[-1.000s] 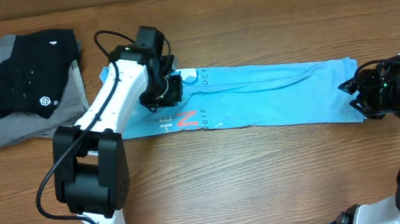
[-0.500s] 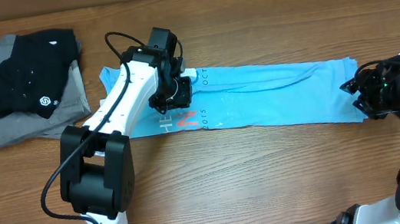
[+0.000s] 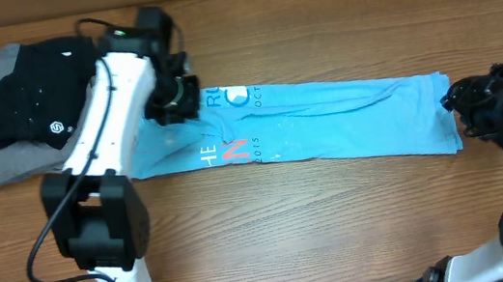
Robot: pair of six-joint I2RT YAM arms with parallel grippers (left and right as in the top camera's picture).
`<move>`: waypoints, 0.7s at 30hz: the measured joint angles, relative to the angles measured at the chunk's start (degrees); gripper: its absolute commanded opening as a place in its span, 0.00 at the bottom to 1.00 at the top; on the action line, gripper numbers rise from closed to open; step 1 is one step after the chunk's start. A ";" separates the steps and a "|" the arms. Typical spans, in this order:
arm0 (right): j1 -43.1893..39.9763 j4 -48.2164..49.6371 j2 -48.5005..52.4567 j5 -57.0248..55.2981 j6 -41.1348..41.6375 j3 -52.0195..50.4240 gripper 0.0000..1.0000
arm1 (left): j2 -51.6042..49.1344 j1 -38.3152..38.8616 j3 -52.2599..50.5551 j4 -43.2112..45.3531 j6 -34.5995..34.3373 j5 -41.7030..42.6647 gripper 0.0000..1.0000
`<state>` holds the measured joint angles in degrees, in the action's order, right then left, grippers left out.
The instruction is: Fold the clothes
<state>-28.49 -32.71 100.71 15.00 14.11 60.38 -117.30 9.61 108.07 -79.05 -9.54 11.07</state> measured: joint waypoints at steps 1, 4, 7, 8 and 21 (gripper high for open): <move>-0.02 0.55 1.27 -0.20 -0.59 0.00 0.69 | 0.00 -0.96 0.81 -1.38 0.81 -0.17 0.30; -0.07 1.70 4.66 -0.39 -2.58 0.44 0.71 | 0.00 -3.67 3.04 -4.96 3.32 -0.70 0.37; -0.26 2.69 5.97 -0.22 -4.31 1.60 0.71 | 0.35 -4.92 4.81 -7.39 5.27 -1.55 0.42; -0.35 2.97 6.47 0.22 -5.01 1.81 0.71 | 0.74 -5.01 4.96 -7.63 5.70 -2.01 0.45; 1.14 0.13 10.23 11.63 -11.10 3.63 0.16 | 21.22 -4.83 5.97 -14.12 6.29 -8.85 0.53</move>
<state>-27.35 -32.58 110.93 26.63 3.01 64.01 -96.07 4.78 114.04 -93.17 -3.25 2.22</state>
